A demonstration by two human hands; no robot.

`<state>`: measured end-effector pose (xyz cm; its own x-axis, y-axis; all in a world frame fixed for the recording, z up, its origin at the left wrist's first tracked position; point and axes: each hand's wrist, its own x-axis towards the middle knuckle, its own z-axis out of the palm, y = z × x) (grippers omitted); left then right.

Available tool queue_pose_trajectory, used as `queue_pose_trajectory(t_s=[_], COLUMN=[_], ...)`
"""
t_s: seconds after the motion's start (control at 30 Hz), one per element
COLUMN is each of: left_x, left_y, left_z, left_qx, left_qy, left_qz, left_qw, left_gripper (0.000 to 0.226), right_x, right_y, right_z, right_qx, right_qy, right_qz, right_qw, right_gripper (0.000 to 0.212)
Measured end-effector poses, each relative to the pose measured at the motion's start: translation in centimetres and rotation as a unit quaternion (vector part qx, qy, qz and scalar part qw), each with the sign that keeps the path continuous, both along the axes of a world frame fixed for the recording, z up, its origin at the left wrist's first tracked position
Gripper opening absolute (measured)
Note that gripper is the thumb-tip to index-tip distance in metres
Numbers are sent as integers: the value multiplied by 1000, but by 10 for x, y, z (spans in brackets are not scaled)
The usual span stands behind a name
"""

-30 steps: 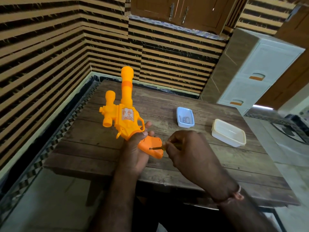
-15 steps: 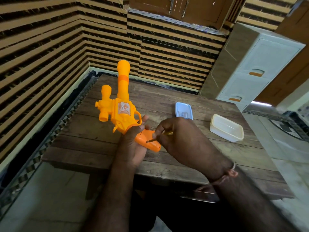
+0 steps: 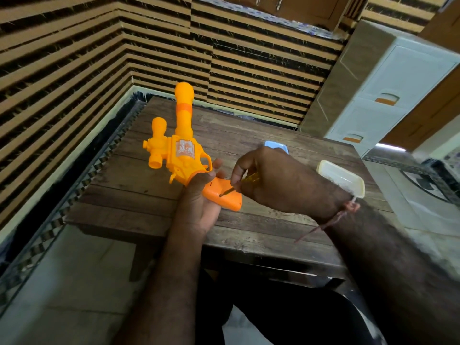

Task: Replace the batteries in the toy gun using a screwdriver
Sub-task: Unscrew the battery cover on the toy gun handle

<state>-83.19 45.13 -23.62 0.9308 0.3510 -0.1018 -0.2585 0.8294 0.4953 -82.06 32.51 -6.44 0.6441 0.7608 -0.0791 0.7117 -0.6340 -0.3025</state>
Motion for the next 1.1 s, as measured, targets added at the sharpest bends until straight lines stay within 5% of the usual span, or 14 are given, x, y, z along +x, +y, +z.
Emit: queue_pose_trajectory(t_s=[0.1,0.27,0.4,0.53,0.87,1.0,1.1], left_x=[-2,3,3,2,4,4,5], left_y=[-1,-1,-3,-4,-2,-6,-3], left_z=[2,-8,-6,-4,-7,-8,-11], left_qx=[4,11,25,32,31,35,42], left_qy=[-11,0,-11,-19,-22,-23,-7], left_qz=[-5,-11,-37,-38,-29,-41,-32], left_qw=[1000,1000,999,999,999,998,999], left_gripper=[111,90,78,76,78,48,68], right_x=[0,4,3,6,6,6,3], right_y=[1,1,3,3,2,5,3], right_z=[-5,-3,-6,-10,-7,-10,-4], right_qx=[23,24,29,31,29,19,33], right_qy=[-24,-26,-33,-85,-25,-106,-57], right_qz=[-2,-6,9,-12,-6,-19,-17], right_qw=[999,999,999,996,999,994,998], right_gripper=[12,26,12,23,15,21,19])
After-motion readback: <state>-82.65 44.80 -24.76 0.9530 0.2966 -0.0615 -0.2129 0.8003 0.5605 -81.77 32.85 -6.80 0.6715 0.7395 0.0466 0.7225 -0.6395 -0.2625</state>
